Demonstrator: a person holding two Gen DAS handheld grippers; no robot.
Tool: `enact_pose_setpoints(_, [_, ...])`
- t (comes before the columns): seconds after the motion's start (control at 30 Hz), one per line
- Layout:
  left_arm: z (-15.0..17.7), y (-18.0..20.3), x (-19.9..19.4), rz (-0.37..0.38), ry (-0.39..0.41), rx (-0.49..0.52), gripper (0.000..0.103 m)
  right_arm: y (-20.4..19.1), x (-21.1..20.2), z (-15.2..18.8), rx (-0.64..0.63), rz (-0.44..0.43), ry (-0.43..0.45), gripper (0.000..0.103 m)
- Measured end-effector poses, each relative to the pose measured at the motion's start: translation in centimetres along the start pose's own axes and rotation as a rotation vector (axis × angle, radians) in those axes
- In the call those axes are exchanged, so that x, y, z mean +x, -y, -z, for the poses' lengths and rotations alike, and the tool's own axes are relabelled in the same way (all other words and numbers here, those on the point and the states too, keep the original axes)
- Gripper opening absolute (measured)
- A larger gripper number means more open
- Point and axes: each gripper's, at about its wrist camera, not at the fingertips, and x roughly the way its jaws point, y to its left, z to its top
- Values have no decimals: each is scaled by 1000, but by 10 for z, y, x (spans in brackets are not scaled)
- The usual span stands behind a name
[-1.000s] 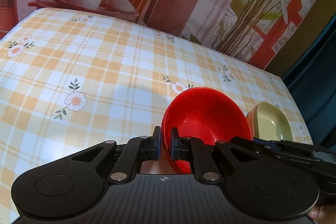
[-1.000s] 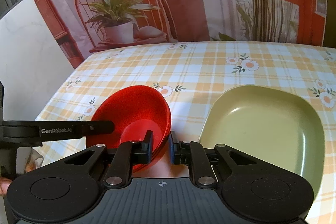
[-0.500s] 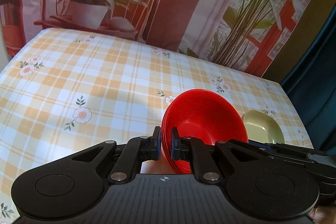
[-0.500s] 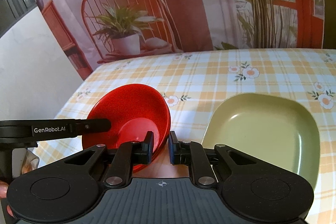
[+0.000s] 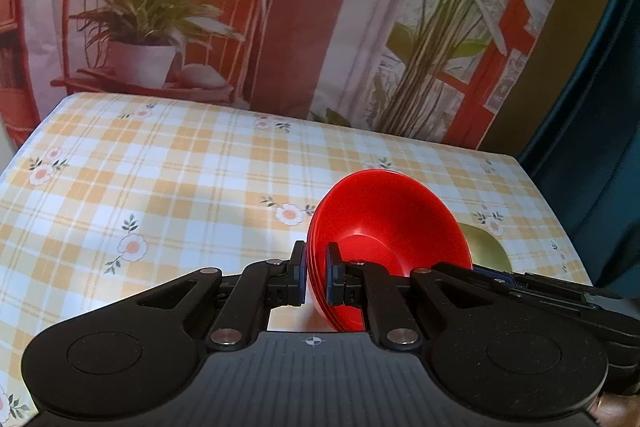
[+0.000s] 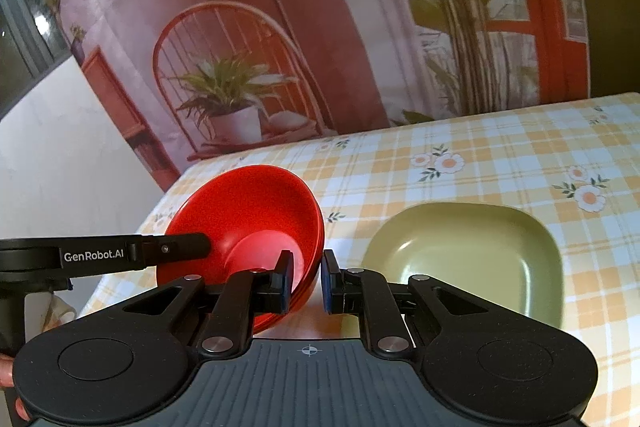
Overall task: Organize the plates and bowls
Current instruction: 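Carry the red bowl stack with the left gripper over the green plate, then lower the red bowls onto the green plate and open the left gripper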
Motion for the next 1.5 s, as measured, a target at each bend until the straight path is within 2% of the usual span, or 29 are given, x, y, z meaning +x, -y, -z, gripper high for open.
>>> enact_pose_setpoints(0.33, [-2, 39, 6, 31, -7, 74, 12, 35, -25, -2, 58, 26, 71, 14])
enact_pose_setpoints(0.8, [1, 80, 36, 110, -64, 133, 13, 85, -48, 2, 98, 84, 133, 14])
enact_pose_setpoints(0.93, [-1, 82, 46, 126, -92, 116, 13, 93, -47, 4, 109, 93, 129, 14])
enact_pose_setpoints(1.33, [15, 84, 74, 98, -178, 136, 14, 107, -24, 15, 128, 122, 65, 14])
enact_pose_setpoints(1.5, [15, 83, 77, 97, -185, 143, 14, 111, -21, 18, 143, 113, 60, 13])
